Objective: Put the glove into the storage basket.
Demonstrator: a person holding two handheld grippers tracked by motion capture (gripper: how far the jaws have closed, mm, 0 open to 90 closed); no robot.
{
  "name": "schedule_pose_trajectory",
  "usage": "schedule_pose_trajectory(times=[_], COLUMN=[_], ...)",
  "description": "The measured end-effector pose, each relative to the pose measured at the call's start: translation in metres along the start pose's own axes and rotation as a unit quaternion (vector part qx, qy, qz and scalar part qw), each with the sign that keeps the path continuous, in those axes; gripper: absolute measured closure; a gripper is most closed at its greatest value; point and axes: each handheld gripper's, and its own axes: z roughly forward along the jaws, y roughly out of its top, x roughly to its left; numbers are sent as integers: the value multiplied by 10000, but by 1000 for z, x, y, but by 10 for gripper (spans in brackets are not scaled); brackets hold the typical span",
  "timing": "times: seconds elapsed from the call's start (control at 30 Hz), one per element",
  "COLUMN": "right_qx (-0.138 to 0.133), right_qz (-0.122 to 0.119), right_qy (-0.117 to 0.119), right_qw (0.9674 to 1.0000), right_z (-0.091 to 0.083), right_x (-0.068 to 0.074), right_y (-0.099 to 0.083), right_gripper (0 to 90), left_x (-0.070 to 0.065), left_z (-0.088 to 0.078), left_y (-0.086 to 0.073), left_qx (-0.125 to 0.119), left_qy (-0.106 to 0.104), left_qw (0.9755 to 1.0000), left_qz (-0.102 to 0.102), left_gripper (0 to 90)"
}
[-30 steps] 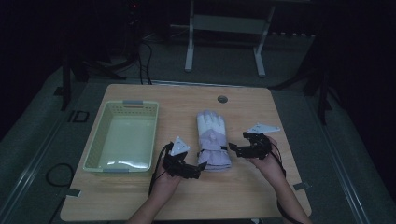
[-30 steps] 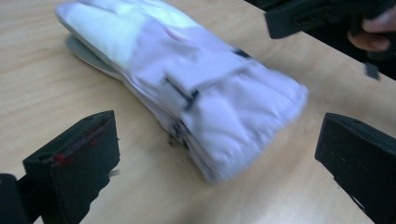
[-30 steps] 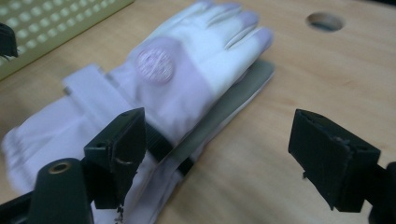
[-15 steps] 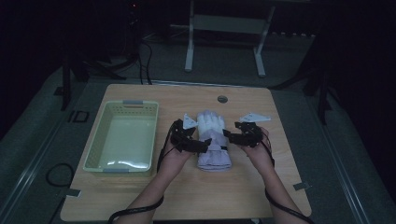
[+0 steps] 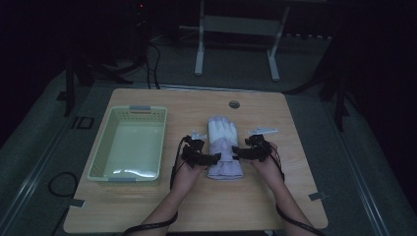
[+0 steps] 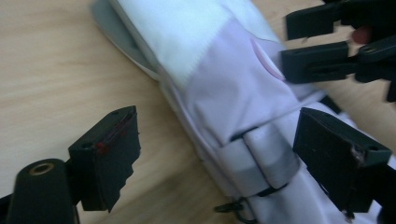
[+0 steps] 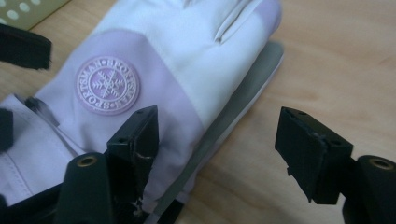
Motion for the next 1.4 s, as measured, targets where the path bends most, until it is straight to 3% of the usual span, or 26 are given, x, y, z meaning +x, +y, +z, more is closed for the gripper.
schedule_pose_trajectory(times=[0.13, 0.2, 0.33, 0.37, 0.43, 0.5, 0.53, 0.57, 0.63, 0.73, 0.87, 1.1, 1.4], right_qx=[248, 427, 640, 659, 684, 684, 698, 730, 723, 696, 640, 533, 242], right_qz=[159, 385, 815, 869, 871, 870, 854, 843, 795, 627, 474, 464, 349], right_qy=[170, 353, 755, 872, 950, 963, 928, 909, 852, 698, 502, 473, 543], right_qw=[9994, 9977, 9917, 9902, 9893, 9892, 9896, 9896, 9906, 9932, 9956, 9964, 9976], right_z=[8, 12, 16, 17, 17, 17, 17, 17, 17, 15, 13, 5, -17], right_x=[-1, -4, -10, -11, -10, -9, -8, -6, -4, 1, 8, 10, 20], right_y=[-3, -3, -4, -5, -5, -5, -4, -4, -3, -2, -1, 1, 15], right_gripper=[304, 332, 457, 507, 572, 588, 603, 652, 703, 770, 801, 812, 815], left_x=[2, 6, 13, 14, 17, 18, 22, 22, 22, 18, 14, 11, 4], left_z=[8, 12, 20, 22, 25, 26, 30, 30, 30, 27, 25, 19, -8], left_y=[-3, -5, -8, -8, -8, -8, -9, -8, -8, -4, 1, 9, 24], left_qx=[147, 217, 289, 321, 353, 351, 389, 394, 411, 453, 568, 671, 577], left_qy=[-113, -212, -622, -749, -929, -975, -1186, -1220, -1251, -1122, -1091, -1163, -1169], left_qw=[9998, 9995, 9972, 9962, 9945, 9940, 9910, 9906, 9900, 9921, 9920, 9905, 9915], left_qz=[-30, -120, -304, -309, -345, -344, -491, -481, -505, -338, -291, -293, -45], left_gripper=[177, 205, 238, 284, 312, 320, 320, 375, 435, 536, 623, 661, 669])
